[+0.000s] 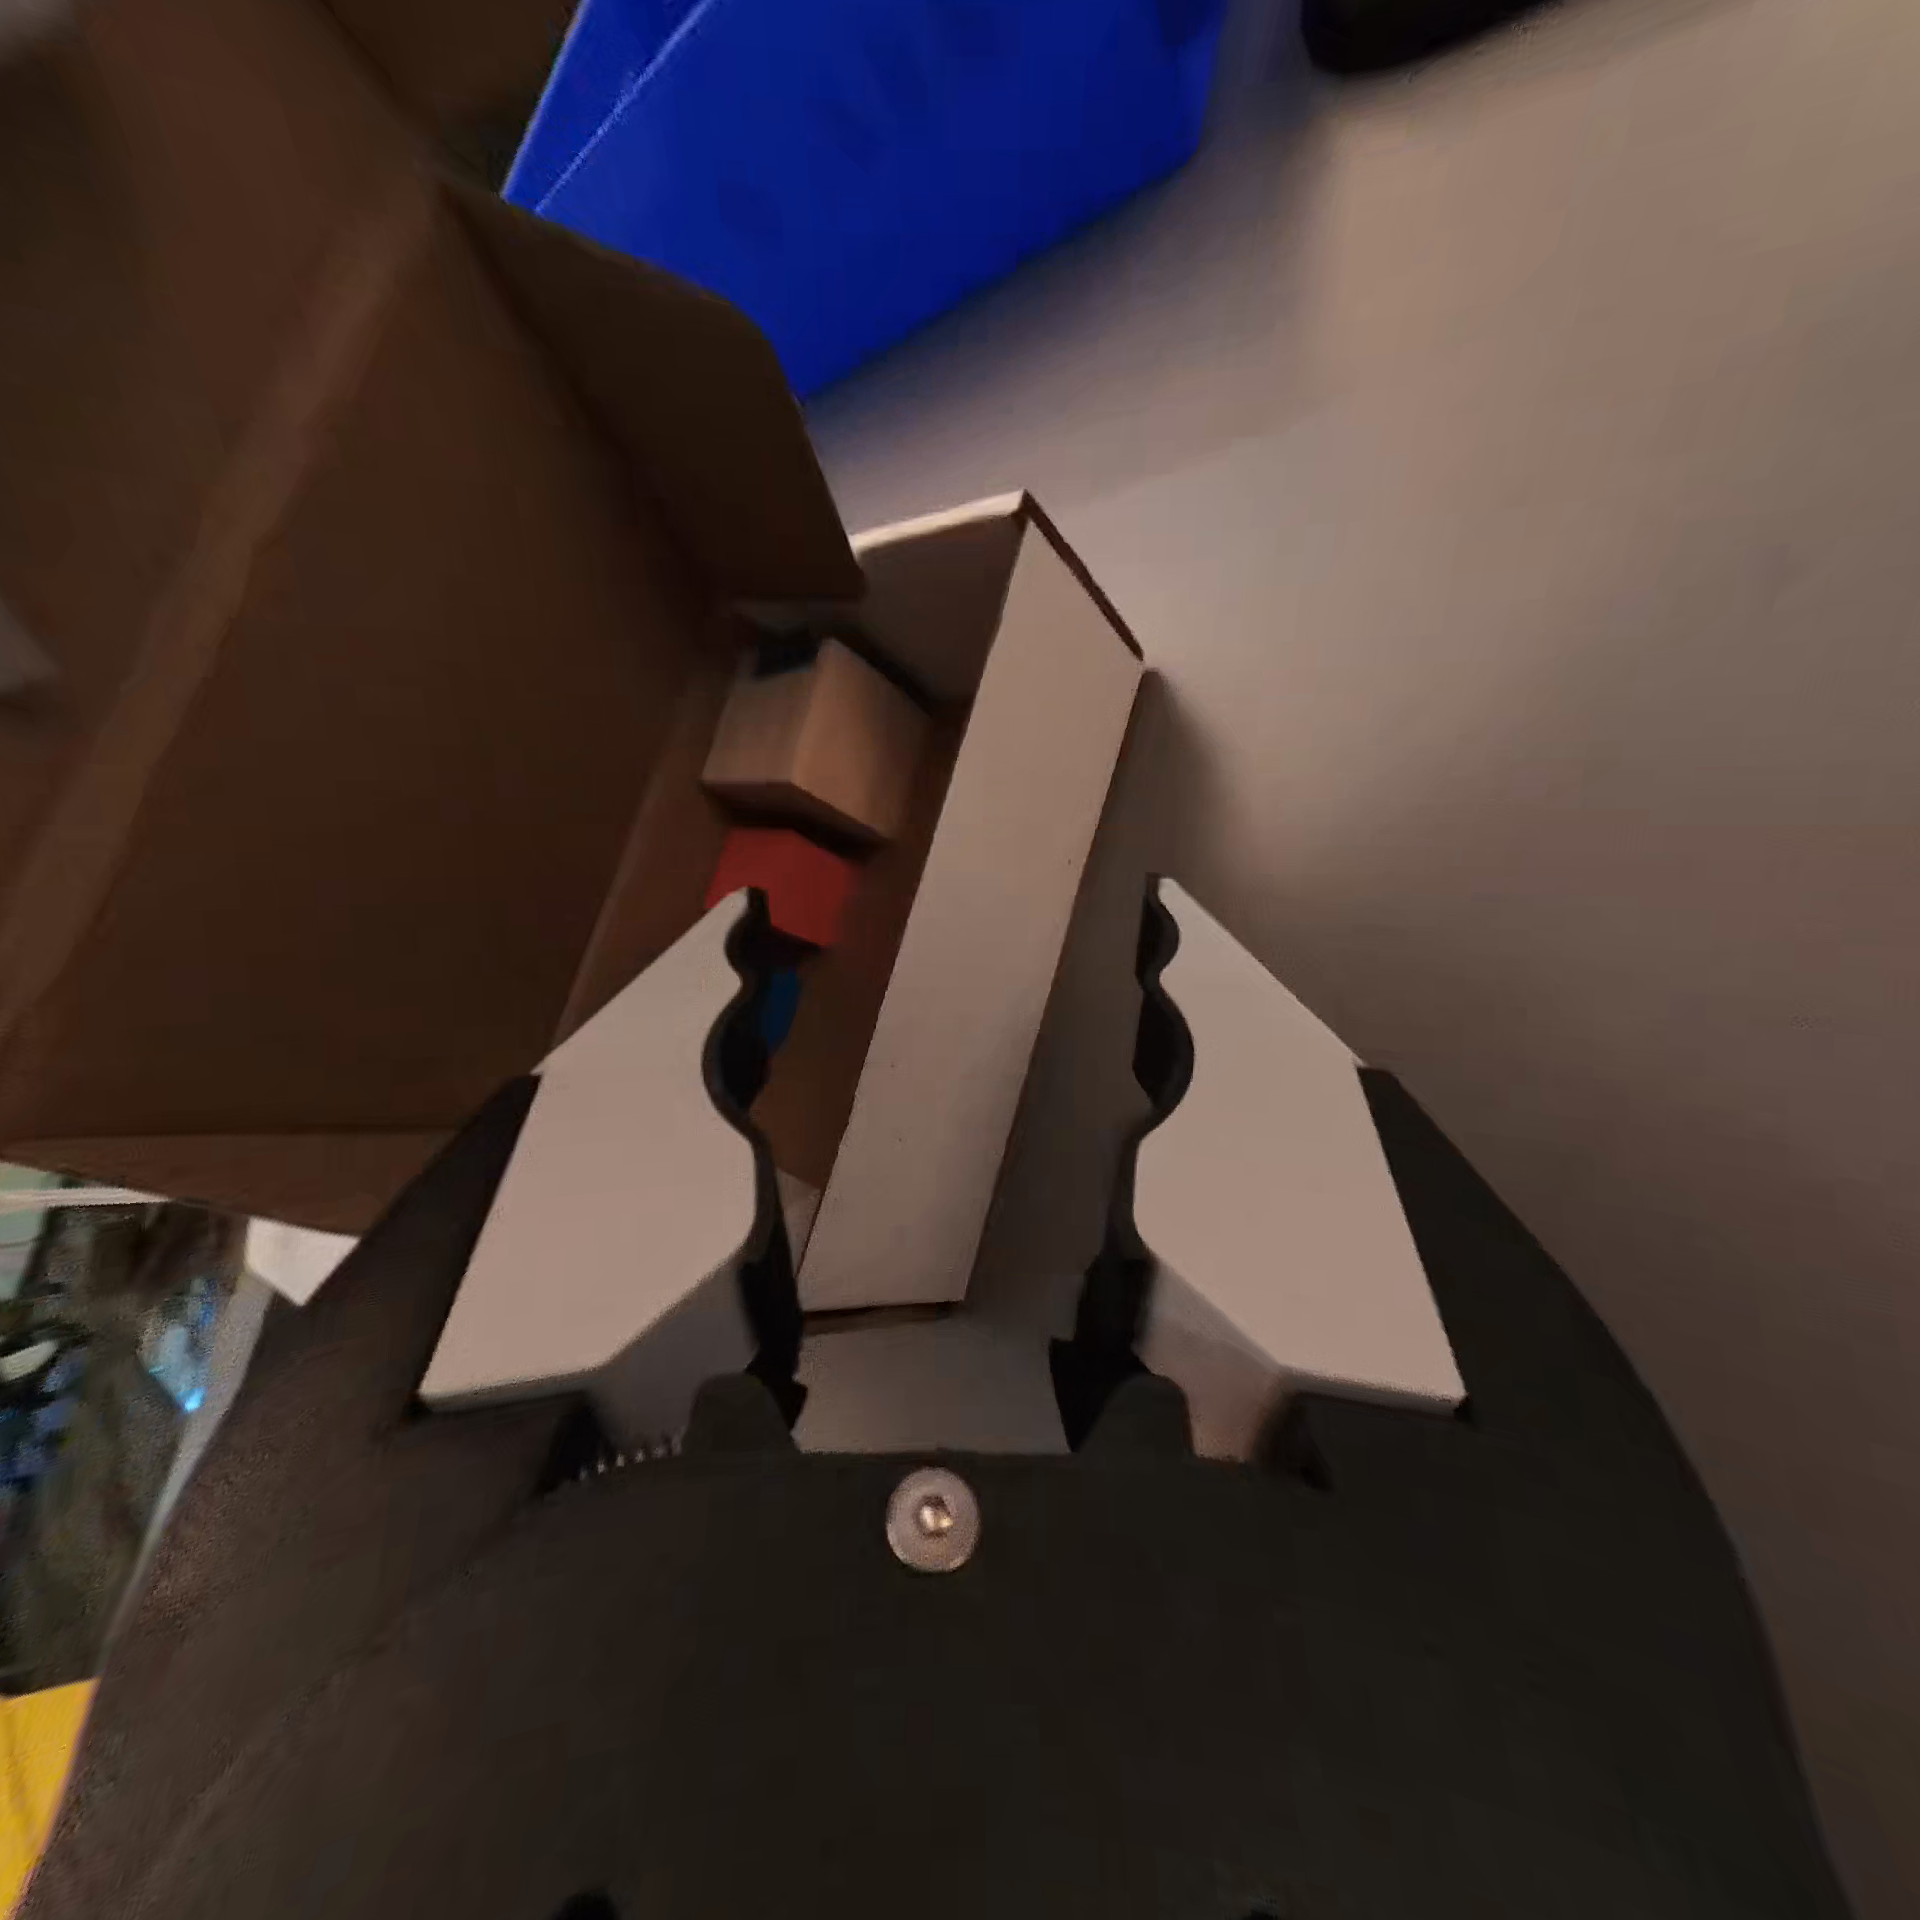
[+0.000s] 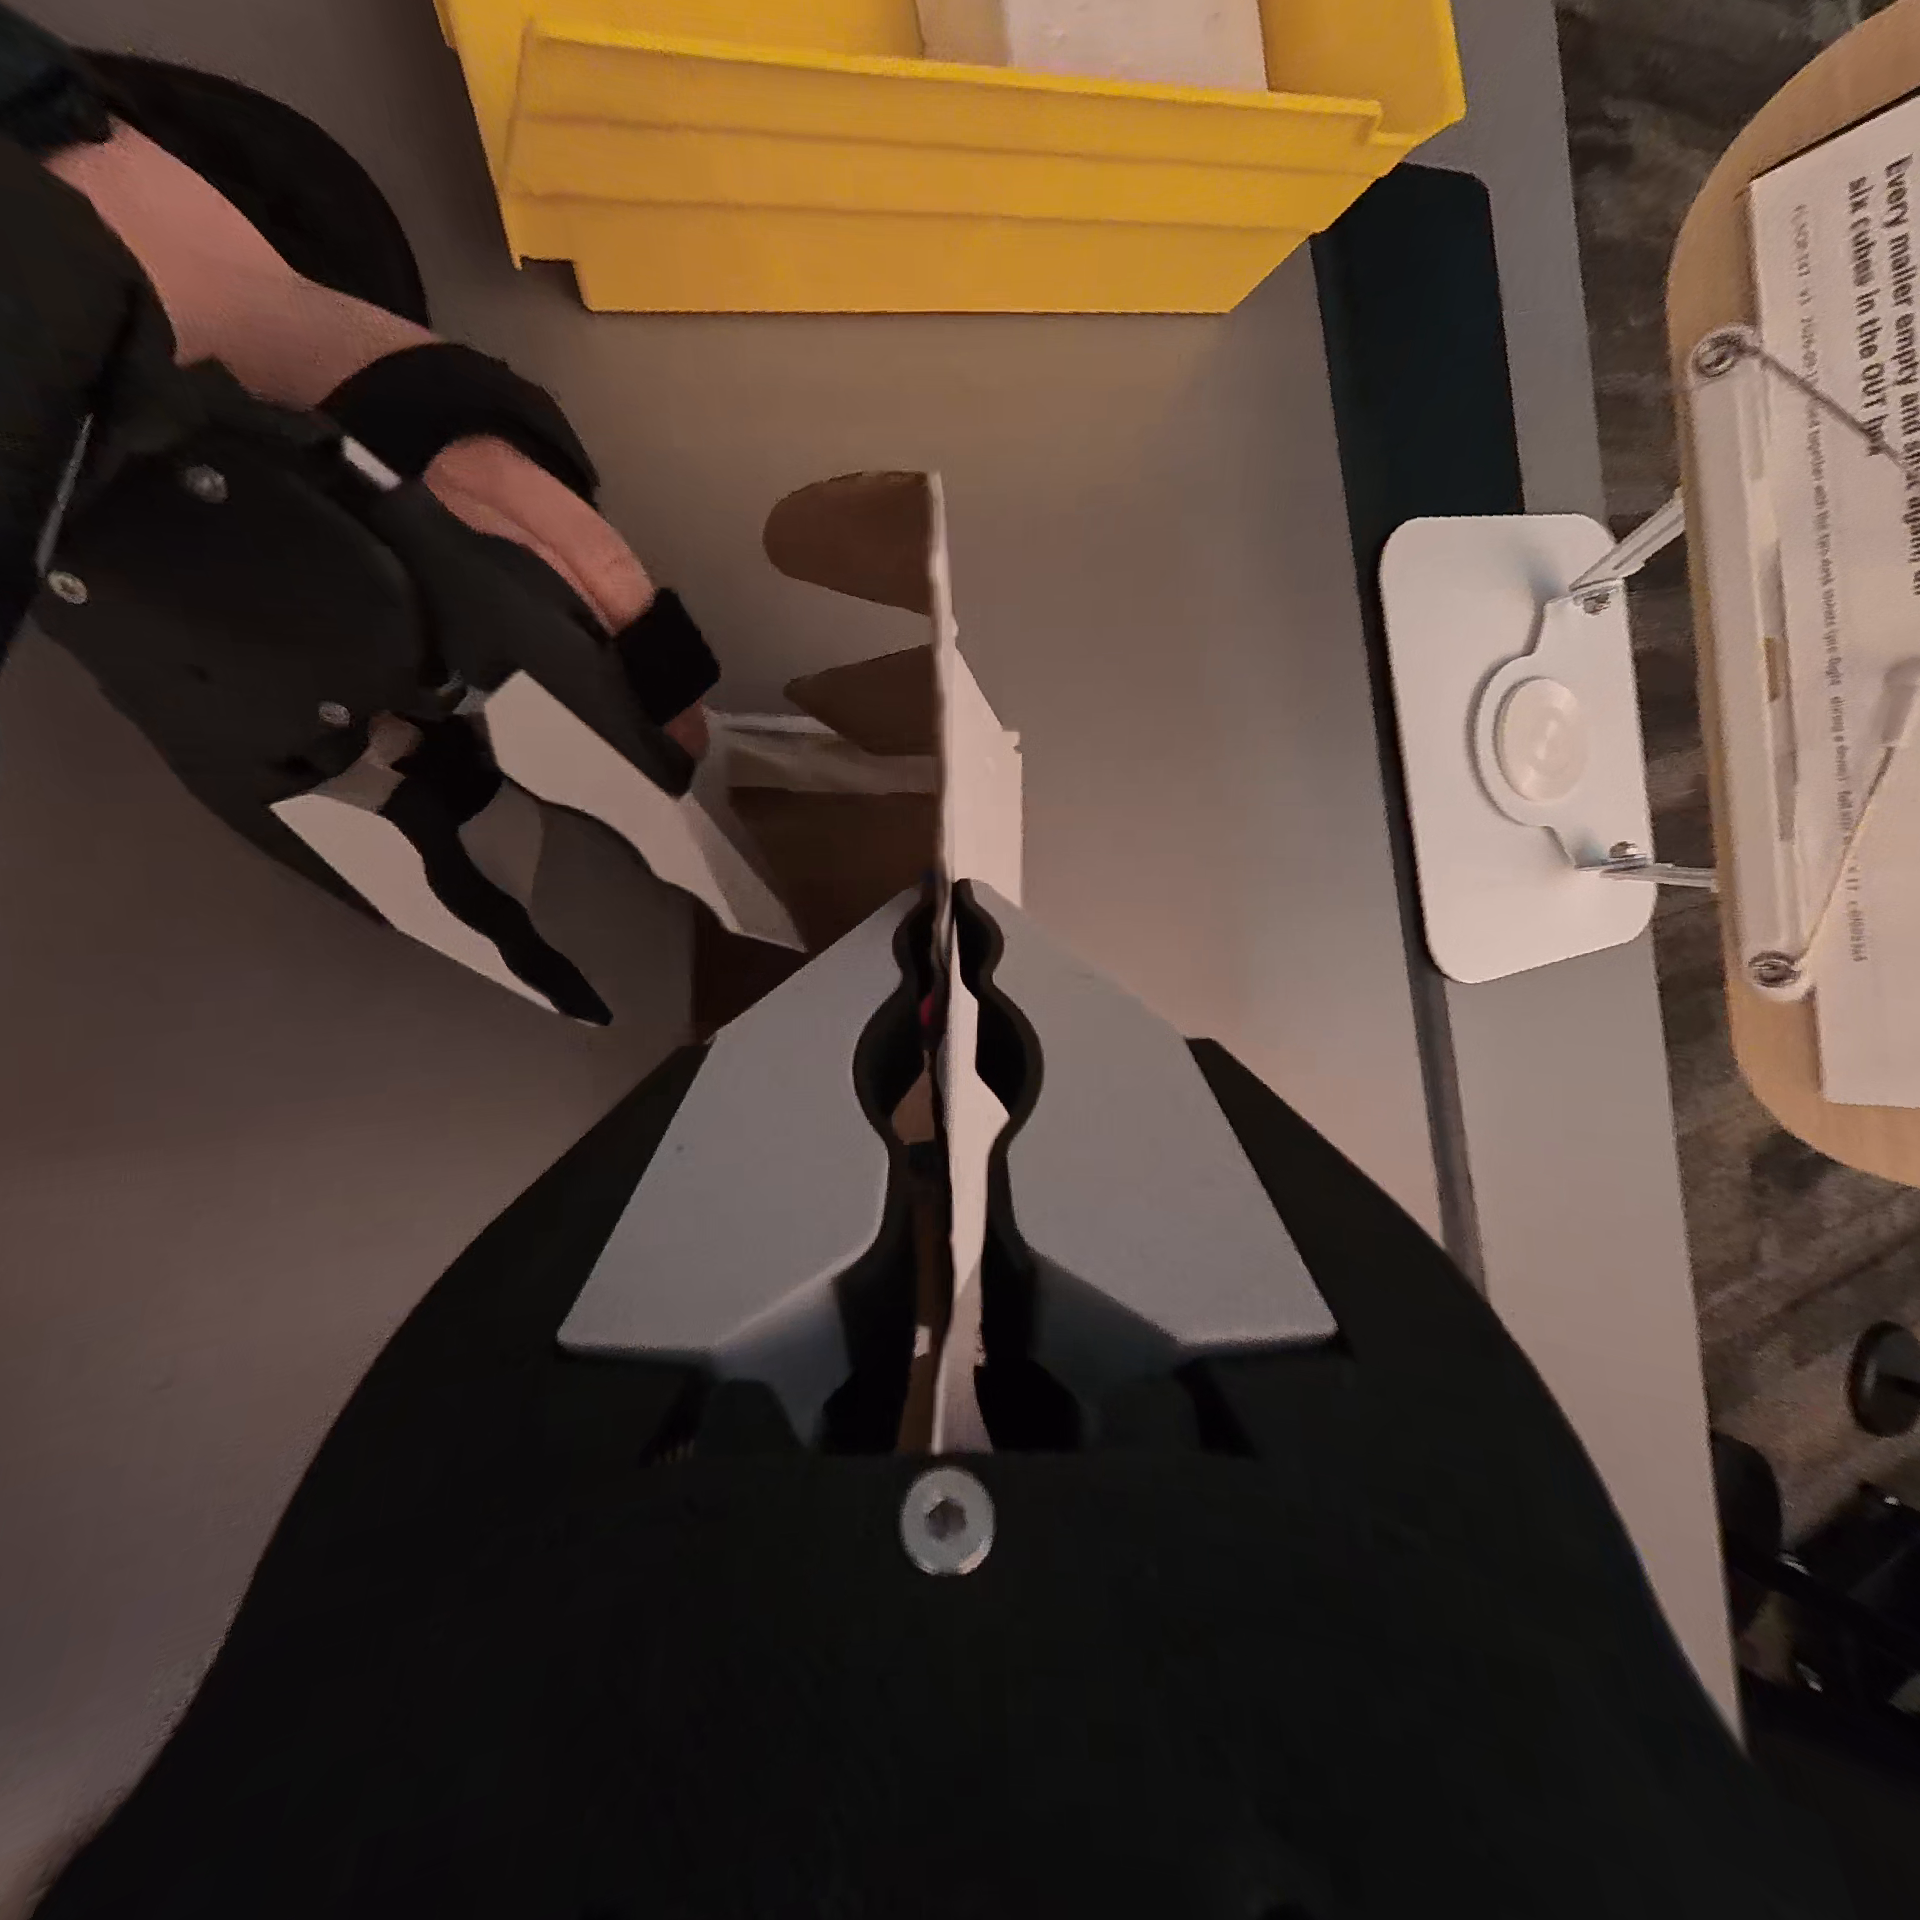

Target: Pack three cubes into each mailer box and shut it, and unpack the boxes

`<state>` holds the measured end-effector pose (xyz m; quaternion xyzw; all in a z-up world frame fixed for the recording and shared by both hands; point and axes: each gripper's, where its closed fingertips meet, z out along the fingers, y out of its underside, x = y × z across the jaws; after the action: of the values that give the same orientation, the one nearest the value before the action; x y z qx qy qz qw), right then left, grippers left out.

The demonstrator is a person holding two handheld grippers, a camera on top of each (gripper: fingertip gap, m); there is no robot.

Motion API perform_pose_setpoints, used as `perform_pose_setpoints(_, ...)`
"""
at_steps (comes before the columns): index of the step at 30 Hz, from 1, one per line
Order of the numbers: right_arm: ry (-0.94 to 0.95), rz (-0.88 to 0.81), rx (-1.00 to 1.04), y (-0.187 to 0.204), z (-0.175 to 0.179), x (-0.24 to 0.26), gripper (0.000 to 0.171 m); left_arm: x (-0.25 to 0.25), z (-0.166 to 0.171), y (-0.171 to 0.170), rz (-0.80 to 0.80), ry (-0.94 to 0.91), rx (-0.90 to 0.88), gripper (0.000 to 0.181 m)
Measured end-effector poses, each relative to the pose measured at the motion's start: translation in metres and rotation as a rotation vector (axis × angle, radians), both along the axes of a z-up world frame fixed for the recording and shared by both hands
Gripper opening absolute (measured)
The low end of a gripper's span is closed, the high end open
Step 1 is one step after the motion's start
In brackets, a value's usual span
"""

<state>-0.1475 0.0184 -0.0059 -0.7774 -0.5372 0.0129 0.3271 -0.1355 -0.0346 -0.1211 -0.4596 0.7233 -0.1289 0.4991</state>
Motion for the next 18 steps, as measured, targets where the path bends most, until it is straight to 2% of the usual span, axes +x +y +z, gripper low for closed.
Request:
perform_pose_setpoints(5,-0.109,-0.016,0.119,0.046,0.015,0.019,0.001,0.000,0.003,-0.009,-0.037,-0.003,0.078,0.039)
perform_pose_setpoints(8,-0.185,-0.058,0.126,0.087,0.004,0.035,0.001,-0.001,0.001,-0.011,-0.029,0.009,0.082,0.041)
perform_pose_setpoints(12,-0.297,-0.083,0.085,0.129,-0.037,0.055,0.001,-0.002,-0.001,-0.008,-0.021,0.026,0.107,0.042)
perform_pose_setpoints(16,-0.331,-0.095,0.005,0.145,-0.082,0.064,0.004,-0.001,0.000,-0.007,-0.011,0.015,0.115,0.046)
perform_pose_setpoints(18,-0.334,-0.115,0.008,0.151,-0.092,0.068,0.012,0.000,0.000,-0.005,0.001,0.009,0.119,0.047)
